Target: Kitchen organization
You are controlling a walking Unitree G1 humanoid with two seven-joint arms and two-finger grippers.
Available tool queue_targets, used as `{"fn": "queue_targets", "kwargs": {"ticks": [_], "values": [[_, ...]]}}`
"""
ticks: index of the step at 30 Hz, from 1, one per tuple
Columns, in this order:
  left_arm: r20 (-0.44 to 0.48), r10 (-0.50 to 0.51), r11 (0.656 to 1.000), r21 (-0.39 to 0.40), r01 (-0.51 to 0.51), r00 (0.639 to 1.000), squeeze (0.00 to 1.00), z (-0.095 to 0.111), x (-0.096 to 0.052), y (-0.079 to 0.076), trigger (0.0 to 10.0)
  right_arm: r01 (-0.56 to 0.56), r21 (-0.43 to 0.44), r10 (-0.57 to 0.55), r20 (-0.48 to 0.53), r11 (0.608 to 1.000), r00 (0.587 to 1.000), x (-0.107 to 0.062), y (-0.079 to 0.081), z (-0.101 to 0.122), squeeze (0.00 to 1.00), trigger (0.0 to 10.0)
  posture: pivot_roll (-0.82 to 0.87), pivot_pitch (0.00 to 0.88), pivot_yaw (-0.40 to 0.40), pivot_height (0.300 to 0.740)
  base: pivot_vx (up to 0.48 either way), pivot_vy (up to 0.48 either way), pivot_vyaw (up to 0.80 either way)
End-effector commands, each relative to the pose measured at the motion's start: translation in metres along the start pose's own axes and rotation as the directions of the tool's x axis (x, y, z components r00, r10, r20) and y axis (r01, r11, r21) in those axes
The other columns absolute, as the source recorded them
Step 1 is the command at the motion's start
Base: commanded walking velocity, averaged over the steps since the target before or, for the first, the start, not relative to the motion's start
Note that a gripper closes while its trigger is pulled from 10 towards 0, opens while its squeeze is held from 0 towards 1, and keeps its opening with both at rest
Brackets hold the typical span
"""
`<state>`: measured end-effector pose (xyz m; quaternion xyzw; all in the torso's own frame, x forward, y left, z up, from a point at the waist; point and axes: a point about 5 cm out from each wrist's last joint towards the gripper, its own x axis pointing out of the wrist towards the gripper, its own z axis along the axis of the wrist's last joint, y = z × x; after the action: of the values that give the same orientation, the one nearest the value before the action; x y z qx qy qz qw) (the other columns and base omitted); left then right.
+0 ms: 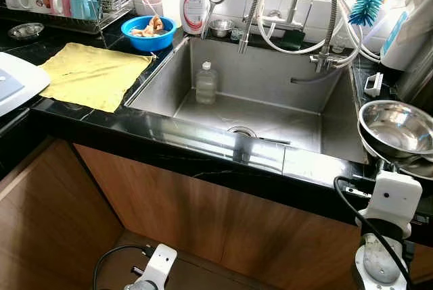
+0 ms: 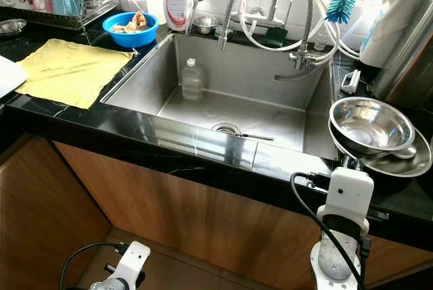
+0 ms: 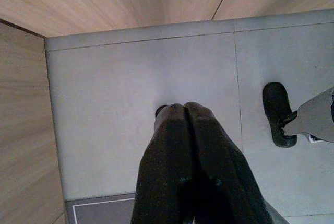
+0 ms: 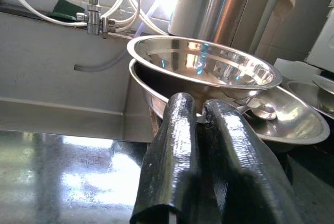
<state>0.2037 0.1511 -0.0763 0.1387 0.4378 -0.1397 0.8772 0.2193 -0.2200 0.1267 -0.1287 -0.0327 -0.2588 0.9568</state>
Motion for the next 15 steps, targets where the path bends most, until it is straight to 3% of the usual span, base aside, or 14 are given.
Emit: {"fn": "queue_targets", "kwargs": {"ticks": [1,6,7,8,9,10,15], "values": [[-0.001,-0.003,1.0,0.004,0.003,1.0,0.0,0.001,0.0,0.0,10.0,0.04,-0.003,-0.04,-0.001,0.999,0.999,0.001,-0.003,0.001,0.0,0.0,0.0,0.059,-0.041,0.74,0.0,0.0,0.0],[-0.001,-0.003,1.0,0.004,0.003,1.0,0.0,0.001,0.0,0.0,10.0,0.079,-0.001,-0.079,0.012,0.997,0.997,0.001,-0.006,0.005,0.0,0.0,0.0,0.058,-0.041,0.74,0.0,0.0,0.0],[-0.001,-0.003,1.0,0.003,0.003,1.0,0.0,0.001,0.0,0.0,10.0,0.086,-0.004,-0.086,0.015,0.996,0.996,0.001,-0.007,0.006,0.0,0.9,0.0,0.058,-0.041,0.74,0.0,0.0,0.0],[-0.001,-0.003,1.0,0.003,0.003,1.0,0.0,0.001,0.0,0.0,10.0,0.094,-0.004,-0.094,0.019,0.996,0.995,0.002,-0.007,0.007,0.0,2.7,0.0,0.058,-0.041,0.74,0.0,0.0,0.0],[-0.001,-0.003,1.0,0.003,0.003,1.0,0.0,0.001,0.0,0.0,10.0,0.099,-0.004,-0.099,0.021,0.995,0.995,0.002,-0.008,0.007,0.0,2.7,0.0,0.058,-0.041,0.74,0.0,0.0,0.0],[-0.001,-0.003,1.0,0.003,0.003,1.0,0.0,0.001,0.0,0.0,10.0,0.114,-0.003,-0.113,0.028,0.994,0.993,0.003,-0.009,0.009,0.0,10.0,0.0,0.058,-0.041,0.74,0.0,0.0,0.0],[-0.001,-0.002,1.0,0.002,0.002,1.0,0.0,0.001,0.0,0.0,10.0,0.15,-0.006,-0.15,0.047,0.989,0.988,0.002,-0.013,0.012,0.0,10.0,0.0,0.057,-0.042,0.74,0.0,0.0,0.0]]}}
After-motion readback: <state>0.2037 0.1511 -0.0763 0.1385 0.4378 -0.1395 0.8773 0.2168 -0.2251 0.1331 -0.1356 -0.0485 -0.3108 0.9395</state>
